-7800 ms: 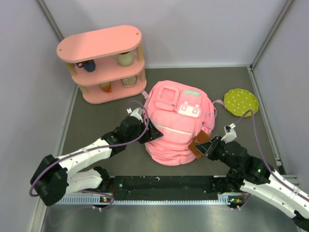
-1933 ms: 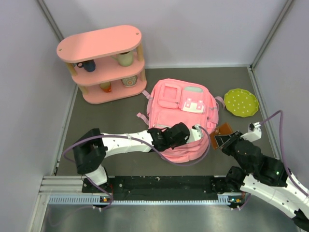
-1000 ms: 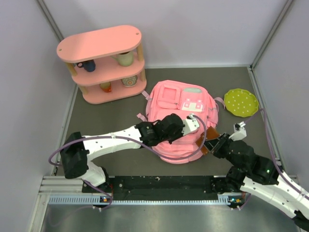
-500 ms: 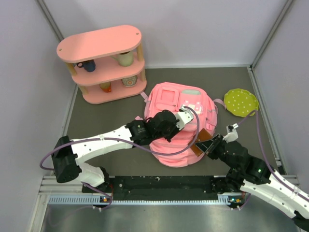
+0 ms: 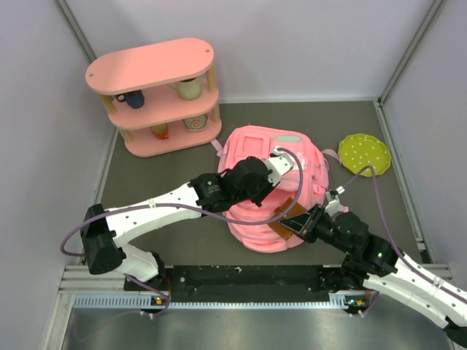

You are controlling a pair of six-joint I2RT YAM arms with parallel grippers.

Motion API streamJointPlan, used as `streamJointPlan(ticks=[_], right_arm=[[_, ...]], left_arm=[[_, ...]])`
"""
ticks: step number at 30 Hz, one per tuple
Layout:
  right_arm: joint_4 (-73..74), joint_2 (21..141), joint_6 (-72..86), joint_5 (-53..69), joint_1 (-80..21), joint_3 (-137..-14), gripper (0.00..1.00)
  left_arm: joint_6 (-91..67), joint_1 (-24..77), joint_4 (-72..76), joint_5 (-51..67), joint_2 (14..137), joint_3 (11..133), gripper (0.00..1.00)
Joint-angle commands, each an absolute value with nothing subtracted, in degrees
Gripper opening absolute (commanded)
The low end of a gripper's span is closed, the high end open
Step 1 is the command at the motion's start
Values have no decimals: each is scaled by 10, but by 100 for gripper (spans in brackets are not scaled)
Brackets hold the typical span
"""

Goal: Pack the student bag
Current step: Place the book in the student bag.

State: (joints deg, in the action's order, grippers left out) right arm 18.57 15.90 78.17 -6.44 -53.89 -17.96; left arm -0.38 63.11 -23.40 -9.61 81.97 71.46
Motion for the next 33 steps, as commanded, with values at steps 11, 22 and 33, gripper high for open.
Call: streamJointPlan(ticks=[11, 22, 33], right_arm=[[-23, 316, 834, -30, -532, -183, 0], [-64, 324, 855, -175, -524, -184, 0], [-184, 489, 886, -304, -523, -204, 0]], left_arm=[[-77, 632, -252, -43, 827, 816, 0], [-126, 632, -264, 14, 832, 828, 0], [-143, 631, -292, 12, 873, 903, 0]])
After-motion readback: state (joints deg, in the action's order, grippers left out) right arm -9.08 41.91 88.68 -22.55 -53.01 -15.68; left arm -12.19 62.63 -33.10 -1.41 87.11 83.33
